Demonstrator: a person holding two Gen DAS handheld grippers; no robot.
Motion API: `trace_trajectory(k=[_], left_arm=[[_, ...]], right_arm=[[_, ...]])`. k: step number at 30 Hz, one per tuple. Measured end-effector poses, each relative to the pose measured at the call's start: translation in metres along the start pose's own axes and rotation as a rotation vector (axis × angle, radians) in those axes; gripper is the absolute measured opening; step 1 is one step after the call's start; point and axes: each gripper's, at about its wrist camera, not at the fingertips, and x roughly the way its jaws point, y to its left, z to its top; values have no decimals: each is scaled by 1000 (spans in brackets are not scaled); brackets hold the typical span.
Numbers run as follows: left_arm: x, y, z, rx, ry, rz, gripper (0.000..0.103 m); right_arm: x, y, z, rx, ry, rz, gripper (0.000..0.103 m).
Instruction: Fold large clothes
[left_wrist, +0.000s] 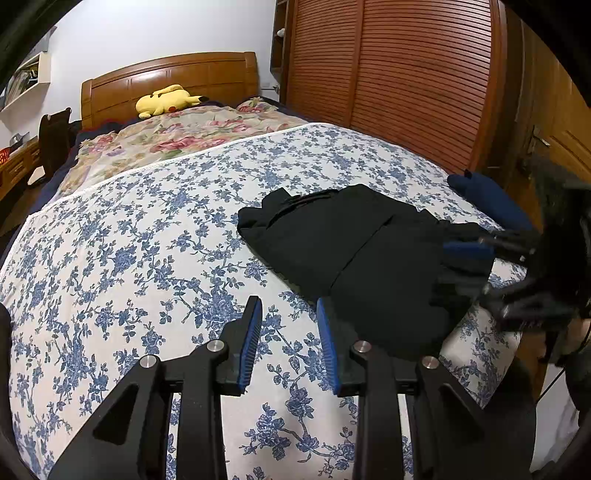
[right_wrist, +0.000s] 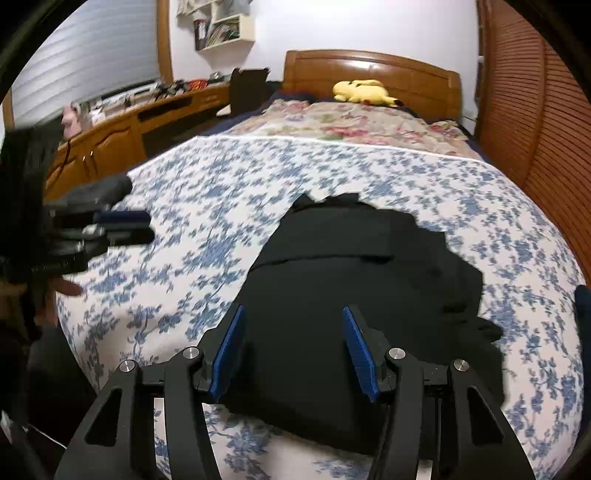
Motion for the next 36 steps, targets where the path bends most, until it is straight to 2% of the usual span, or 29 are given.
trace_trajectory(k=[2,7,11,13,17,20,26,28,29,33,36], left_arm=[[1,0,0,2,0,1,32],[6,2,-1,-4,10,-3,32],[20,2,1,-4,28,-12,32],[31,-1,6,7,37,-17,32],[54,-7,17,26,50,-34,32],[76,-13,29,41,66,-40,32],[125,-17,46,53,108,-52,32],[139,-17,49,54,122,-43,32],[147,-17,51,55,128,-38,32],[166,-12,55,53,135,-15,33],[176,-6,56,49,141,17,34]], right_arm=[[11,-17,-14,10,24,-22,56],[44,-21,-33,41,88,-16,56],[35,-22,-33,84,79,6,56],[13,-26,-32,101,51,14,56],[-14,-52,-27,114,-13,-71,56],[-13,-77,-31,111,11,-183,56],[5,-91,-44,123,58,-264,56],[9,-95,-44,142,66,-271,57],[9,-96,-46,160,73,-272,62],[17,-110,-58,232,80,-218,71],[16,-119,-64,286,74,-173,74]])
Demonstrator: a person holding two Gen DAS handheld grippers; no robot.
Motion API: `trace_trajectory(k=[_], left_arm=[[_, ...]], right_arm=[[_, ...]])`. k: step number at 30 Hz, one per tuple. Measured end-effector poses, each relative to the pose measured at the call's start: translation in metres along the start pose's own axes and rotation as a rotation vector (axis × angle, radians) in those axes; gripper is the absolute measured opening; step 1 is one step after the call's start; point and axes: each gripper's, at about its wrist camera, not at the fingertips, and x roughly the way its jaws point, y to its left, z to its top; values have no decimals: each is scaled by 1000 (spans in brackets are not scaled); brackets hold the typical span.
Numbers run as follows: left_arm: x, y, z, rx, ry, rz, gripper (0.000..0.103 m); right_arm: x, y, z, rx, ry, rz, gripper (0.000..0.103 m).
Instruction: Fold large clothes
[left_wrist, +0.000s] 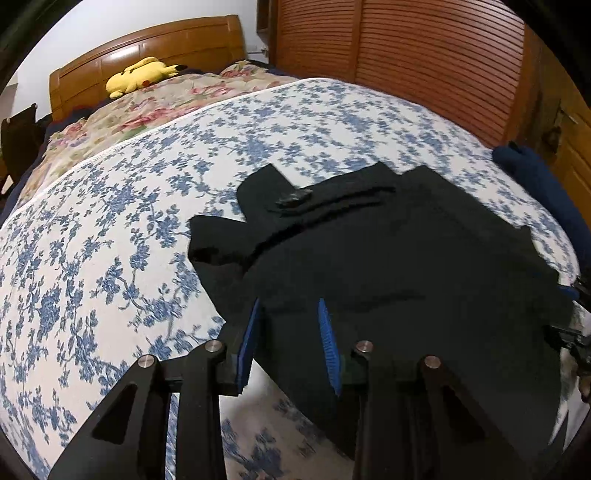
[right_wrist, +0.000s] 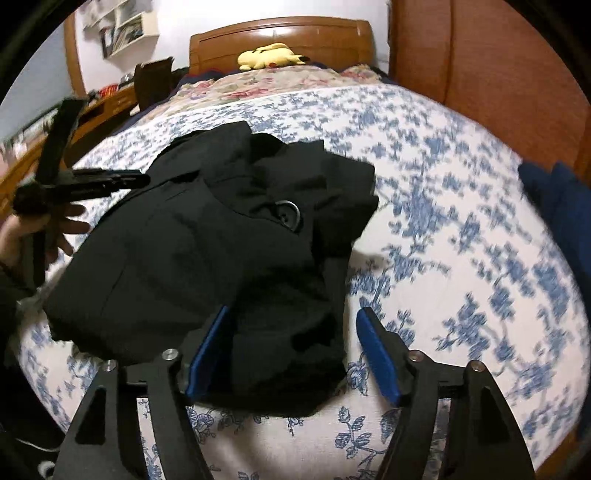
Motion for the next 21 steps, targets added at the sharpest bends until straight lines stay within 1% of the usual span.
trace_trajectory(k=[5,10,11,13,15,16,19,21], left_arm=[[18,12,5,-16,15,57,34],[31,18,10,-30,20,32,35],[33,20,11,-31,19,29,36],[35,21,12,-32,17,35,41],[39,25,14,-34,13,129,86],[41,30,15,-45,10,147,90],[57,59,17,-169,67,10,101],[63,70,18,-198,86,-50,103]], right_arm=[[7,-1,-1,2,3,16,75],[10,1,-2,-8,1,13,75],[11,1,-3,-7,1,14,75],[11,1,-3,-6,0,17,75],[10,2,-3,-7,1,17,75],[9,2,-4,-7,1,18,75],[10,0,-4,-2,1,27,75],[10,-2,-4,5,2,35,75]])
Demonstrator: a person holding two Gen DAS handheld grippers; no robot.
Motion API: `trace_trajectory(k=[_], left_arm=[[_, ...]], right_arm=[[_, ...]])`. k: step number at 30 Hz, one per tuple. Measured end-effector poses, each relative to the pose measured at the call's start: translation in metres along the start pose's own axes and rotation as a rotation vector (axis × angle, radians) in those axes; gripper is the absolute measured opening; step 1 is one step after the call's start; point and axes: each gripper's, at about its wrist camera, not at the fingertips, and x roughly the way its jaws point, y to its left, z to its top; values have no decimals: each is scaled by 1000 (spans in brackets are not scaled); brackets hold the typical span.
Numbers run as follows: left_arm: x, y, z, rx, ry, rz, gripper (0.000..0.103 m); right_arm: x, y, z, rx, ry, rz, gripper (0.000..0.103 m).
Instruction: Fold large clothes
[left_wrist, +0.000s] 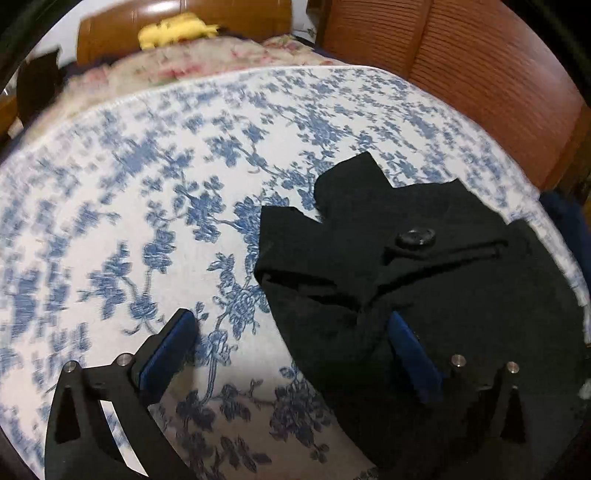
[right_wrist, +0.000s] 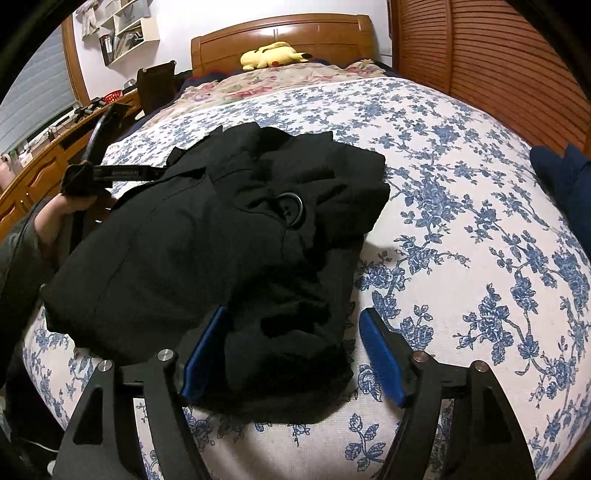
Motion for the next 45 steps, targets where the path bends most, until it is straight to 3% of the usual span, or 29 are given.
trace_trajectory(k=[7,11,14,18,22,23,26,29,36,45], left_arm=[[2,-2,8,14,17,-28,103],[-10,5,14,-9,-28,-54,100],[-14,5,20,-11,-46,-69,89],[-7,0,21,3,-21,-105,64],[-7,-7,19,25,-20,-109,47],[-8,-10,19,36,-20,-114,37],[-15,-19,19,73,-31,-88,22],[-31,-31,18,114,-74,-45,13],[-75,-61,19,174,-171,7,9],[-125,-116,24,229,-257,-5,8]], right_arm=[[6,-3,0,20,23,34,75],[11,-3,0,31,42,71,75],[14,-4,1,45,61,125,66],[17,-6,0,66,73,200,44],[14,-7,-1,61,45,221,30],[12,-7,-2,57,31,222,26],[6,-7,-1,48,-2,219,19],[-6,-6,-1,24,-37,206,16],[-36,-13,7,-17,-106,169,14],[-98,-37,4,-74,-202,76,13]])
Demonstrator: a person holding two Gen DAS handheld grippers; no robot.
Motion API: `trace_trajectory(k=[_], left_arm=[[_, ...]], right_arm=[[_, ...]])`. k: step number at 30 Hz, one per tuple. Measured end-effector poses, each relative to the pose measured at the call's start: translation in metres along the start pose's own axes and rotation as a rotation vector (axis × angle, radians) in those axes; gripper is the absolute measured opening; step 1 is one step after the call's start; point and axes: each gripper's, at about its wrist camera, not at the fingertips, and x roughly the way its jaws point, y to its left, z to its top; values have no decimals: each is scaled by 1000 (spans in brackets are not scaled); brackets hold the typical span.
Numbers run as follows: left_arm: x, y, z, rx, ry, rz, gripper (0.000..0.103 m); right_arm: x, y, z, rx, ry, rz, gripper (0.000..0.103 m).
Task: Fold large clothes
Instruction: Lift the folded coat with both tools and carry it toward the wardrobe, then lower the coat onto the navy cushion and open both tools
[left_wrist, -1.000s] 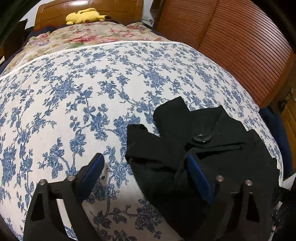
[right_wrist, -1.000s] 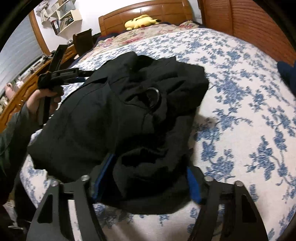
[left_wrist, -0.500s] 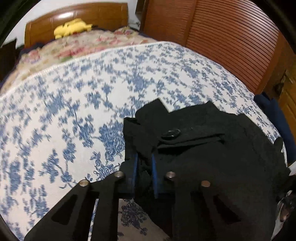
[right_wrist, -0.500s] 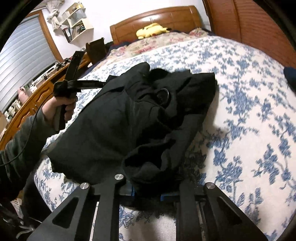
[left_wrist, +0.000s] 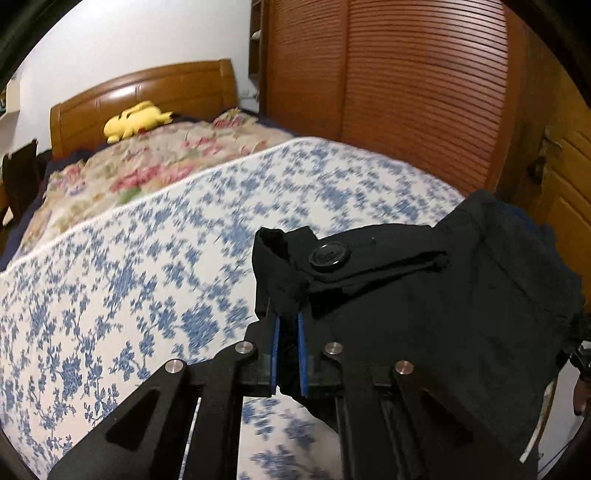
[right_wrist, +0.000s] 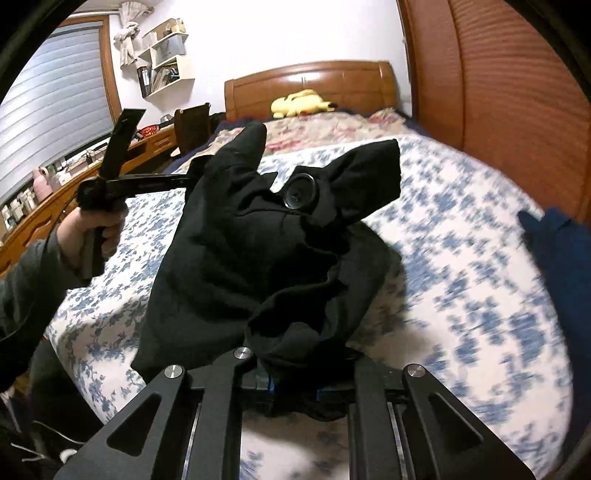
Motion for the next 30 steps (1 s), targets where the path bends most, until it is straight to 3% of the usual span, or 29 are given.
trace_trajectory(k=[8,17,23,30], left_arm=[[-19,-86,55,74,-94,-43,8],[-11,-211,131,134,-197,-160,8],[15,-302,165,172,-209,-254,8],[67,-383,152,277,-130,-270,8]], right_arm=[[-77,-39,16,-60,-97,-123,12],[-188,-117,26,-51,-191,-352,12],[-244,-169,3,21,-202,-479,12],[-265,-238,-53,180,-108,-554,13]])
